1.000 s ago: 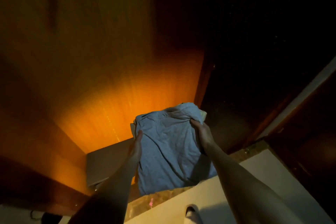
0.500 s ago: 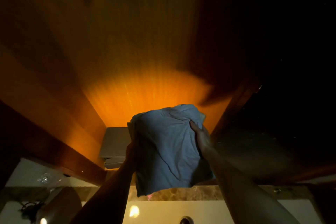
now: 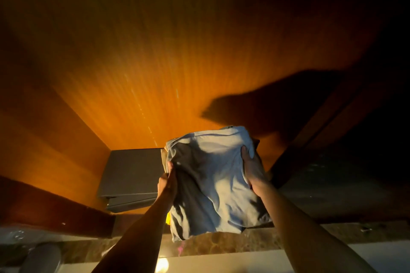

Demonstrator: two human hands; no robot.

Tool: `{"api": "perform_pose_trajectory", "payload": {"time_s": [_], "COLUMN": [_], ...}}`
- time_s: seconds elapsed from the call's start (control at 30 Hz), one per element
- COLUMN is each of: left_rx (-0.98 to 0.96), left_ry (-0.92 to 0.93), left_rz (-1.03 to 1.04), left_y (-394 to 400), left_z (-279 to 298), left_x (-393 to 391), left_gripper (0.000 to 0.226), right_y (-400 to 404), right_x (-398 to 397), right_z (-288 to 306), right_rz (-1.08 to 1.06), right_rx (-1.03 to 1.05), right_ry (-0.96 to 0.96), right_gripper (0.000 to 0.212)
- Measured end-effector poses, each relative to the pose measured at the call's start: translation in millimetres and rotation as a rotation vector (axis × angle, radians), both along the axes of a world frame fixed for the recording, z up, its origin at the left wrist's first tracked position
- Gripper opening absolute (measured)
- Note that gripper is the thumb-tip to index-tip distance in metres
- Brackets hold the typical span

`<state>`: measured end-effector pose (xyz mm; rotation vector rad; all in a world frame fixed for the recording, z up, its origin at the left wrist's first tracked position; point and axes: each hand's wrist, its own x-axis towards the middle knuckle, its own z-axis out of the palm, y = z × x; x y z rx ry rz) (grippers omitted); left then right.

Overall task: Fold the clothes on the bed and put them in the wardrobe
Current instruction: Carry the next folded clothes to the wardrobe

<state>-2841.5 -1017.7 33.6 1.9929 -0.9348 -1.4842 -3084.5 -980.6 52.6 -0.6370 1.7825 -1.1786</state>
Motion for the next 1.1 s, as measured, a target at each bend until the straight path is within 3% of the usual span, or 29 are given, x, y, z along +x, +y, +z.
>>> {"api": "perform_pose_trajectory", "payload": {"time_s": [0.07, 0.13, 0.2, 0.3, 0.43, 0.5, 0.67, 1.1], "left_rx": [-0.010, -0.022, -0.029, -0.050, -0.077, -0.107, -0.170, -0.270], "left_ry": [0.005, 0.003, 0.005, -0.003, 0.051, 0.128, 0.260, 0.157], "left_rz": [0.007, -0.002, -0.023, -0.045, -0.106, -0.133, -0.166, -0.148], "left_y": [-10.2, -21.6, -31.0, -43.6, -50.7, -51.5, -52.2, -77.8], "left_z": [-30.9, -62.0, -95.6, -144.9, -201.6, -231.5, -304.6, -409.6], "left_x": [-4.2, -8.9, -13.0, -22.1, -36.8, -42.4, -53.6, -73.4], "left_gripper": [0.083, 0.084, 0.087, 0.086, 0.068, 0.057, 0.050, 0.062], "right_y": [-10.2, -20.3, -26.1, -36.1, -43.2, -50.5, -59.8, -81.9], "right_x": [-1.9, -6.7, -7.2, -13.7, -18.0, -22.4, -28.3, -27.2], "right_z": [-26.5, -59.8, -98.4, -165.5, -212.0, -244.6, -312.5, -398.4], "right_rz": [-0.002, -0.015, -0.003, -0.086, -0.182, -0.229, -0.250, -0.289], "right_rx": [-0.035, -0.032, -0.014, 0.061, -0.005, 0.026, 0.134, -0.052], "right_ry": [0.087, 0.176, 0.234, 0.223, 0.315, 0.288, 0.293, 0.299], "right_gripper": [0.055, 0.050, 0.063, 0.103, 0.066, 0.059, 0.067, 0.062]}}
